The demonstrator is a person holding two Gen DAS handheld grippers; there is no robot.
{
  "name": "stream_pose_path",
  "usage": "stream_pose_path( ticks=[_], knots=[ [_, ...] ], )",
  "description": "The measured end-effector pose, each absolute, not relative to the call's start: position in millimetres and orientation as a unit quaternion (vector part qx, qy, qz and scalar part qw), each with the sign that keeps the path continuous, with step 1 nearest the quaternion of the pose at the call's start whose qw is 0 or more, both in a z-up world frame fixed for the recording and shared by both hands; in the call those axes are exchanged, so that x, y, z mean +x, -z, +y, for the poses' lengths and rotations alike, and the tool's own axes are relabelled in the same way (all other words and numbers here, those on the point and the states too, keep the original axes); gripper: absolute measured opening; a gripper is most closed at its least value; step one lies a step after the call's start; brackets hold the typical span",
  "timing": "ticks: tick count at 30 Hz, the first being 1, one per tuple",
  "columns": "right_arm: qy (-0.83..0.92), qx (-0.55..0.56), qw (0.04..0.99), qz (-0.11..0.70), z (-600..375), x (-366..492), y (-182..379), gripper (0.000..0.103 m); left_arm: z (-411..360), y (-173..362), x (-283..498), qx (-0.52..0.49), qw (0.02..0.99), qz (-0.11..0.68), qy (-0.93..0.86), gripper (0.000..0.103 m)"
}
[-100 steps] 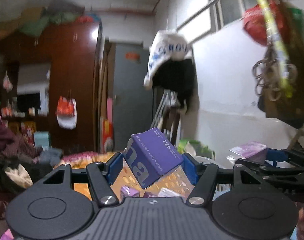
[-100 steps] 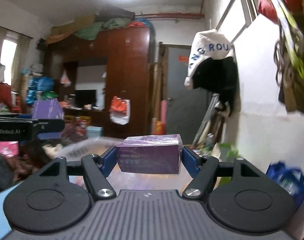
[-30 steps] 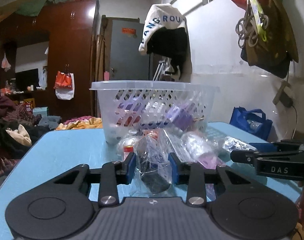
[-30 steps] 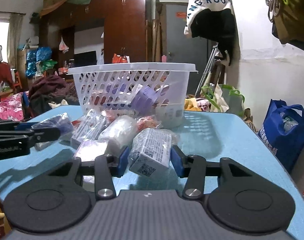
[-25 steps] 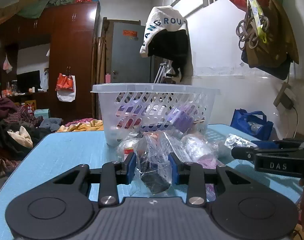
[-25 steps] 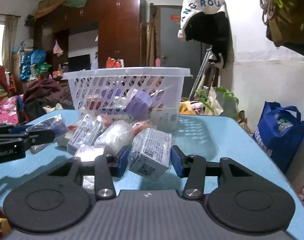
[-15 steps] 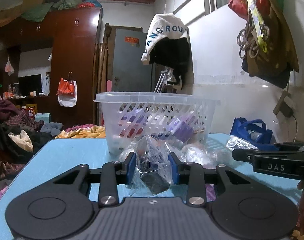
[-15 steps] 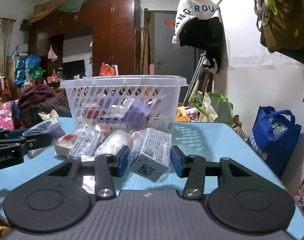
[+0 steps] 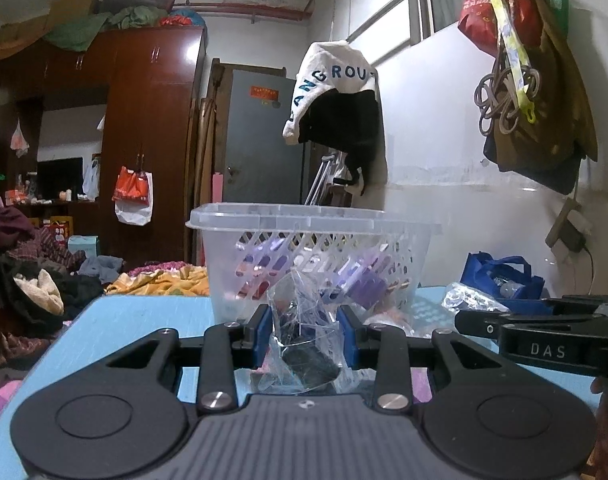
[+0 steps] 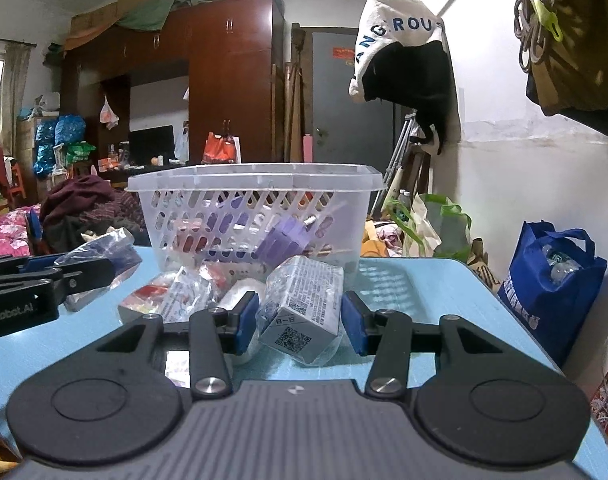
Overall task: Organize objects
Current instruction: 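Grasp a clear bag with the left gripper while the right grasps a white labelled box, then lower both held items into the white basket and open both grippers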
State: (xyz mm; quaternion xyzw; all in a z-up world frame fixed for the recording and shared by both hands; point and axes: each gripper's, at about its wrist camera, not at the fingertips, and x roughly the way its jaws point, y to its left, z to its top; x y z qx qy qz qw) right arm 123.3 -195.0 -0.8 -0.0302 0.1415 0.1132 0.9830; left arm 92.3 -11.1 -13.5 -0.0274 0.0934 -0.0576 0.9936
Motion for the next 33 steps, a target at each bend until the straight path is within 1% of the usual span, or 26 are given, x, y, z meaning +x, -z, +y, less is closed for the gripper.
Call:
stream_pose_path(
  ticks=[5,8,11,13,15,17,19,20,21,22,23,24,26,27,28,30,33],
  knots=[
    [-0.109,-0.032,0.985,0.131,-196.4,126.2,-14.4,0.049,-8.3,-4.6,100.4,-0.026,0.993,0.085,0.071,0.039],
    [-0.122,-0.018,0.984,0.126,-200.1,138.9,-39.8,0.049,-2.8,-34.9,117.0,-0.031,0.993,0.080,0.084,0.039],
    [-0.120,-0.012,0.987,0.110,-197.0,161.8,-78.2,0.049,1.5,-75.0,150.3,-0.037,0.992,0.080,0.085,0.039],
    [-0.141,-0.011,0.983,0.119,-191.2,187.8,-101.4,0.049,2.1,-93.8,179.2,-0.043,0.991,0.094,0.082,0.039],
    [-0.130,-0.022,0.982,0.134,-181.7,219.1,-114.2,0.049,3.5,-104.1,214.9,-0.054,0.988,0.124,0.080,0.039],
    [-0.115,-0.033,0.982,0.149,-176.0,245.0,-114.9,0.049,3.3,-103.2,245.4,-0.057,0.984,0.154,0.068,0.039],
    [-0.123,-0.021,0.978,0.170,-175.8,267.5,-109.2,0.049,3.9,-96.0,268.1,-0.062,0.981,0.176,0.063,0.040],
    [-0.124,-0.021,0.977,0.174,-175.3,274.2,-104.9,0.051,2.8,-91.3,276.3,-0.056,0.979,0.184,0.064,0.047],
    [-0.122,-0.027,0.976,0.178,-173.7,279.6,-99.2,0.059,2.4,-86.3,281.7,-0.055,0.979,0.188,0.062,0.059],
    [-0.116,-0.031,0.975,0.186,-171.3,285.5,-93.5,0.070,2.9,-81.4,283.7,-0.055,0.980,0.186,0.051,0.064],
    [-0.105,-0.032,0.976,0.187,-170.3,285.8,-89.4,0.089,3.8,-77.7,282.0,-0.054,0.981,0.184,0.042,0.067],
    [-0.097,-0.028,0.979,0.179,-172.1,283.1,-85.8,0.091,5.2,-74.0,275.6,-0.055,0.982,0.179,0.040,0.067],
    [-0.103,-0.012,0.980,0.171,-179.8,270.8,-80.5,0.093,8.4,-72.6,257.3,-0.059,0.983,0.168,0.052,0.068],
    [-0.111,-0.005,0.980,0.165,-185.6,261.4,-77.6,0.102,10.4,-70.1,243.7,-0.065,0.982,0.166,0.060,0.071],
    [-0.113,0.002,0.981,0.155,-192.1,249.1,-72.1,0.103,11.3,-67.2,229.2,-0.068,0.982,0.163,0.065,0.074],
    [-0.117,0.006,0.982,0.151,-204.8,230.4,-61.6,0.103,10.3,-55.9,197.4,-0.059,0.983,0.155,0.072,0.082],
    [-0.132,-0.011,0.977,0.170,-217.1,203.9,-36.0,0.103,1.9,-28.4,154.8,-0.049,0.981,0.161,0.092,0.083]
  ],
)
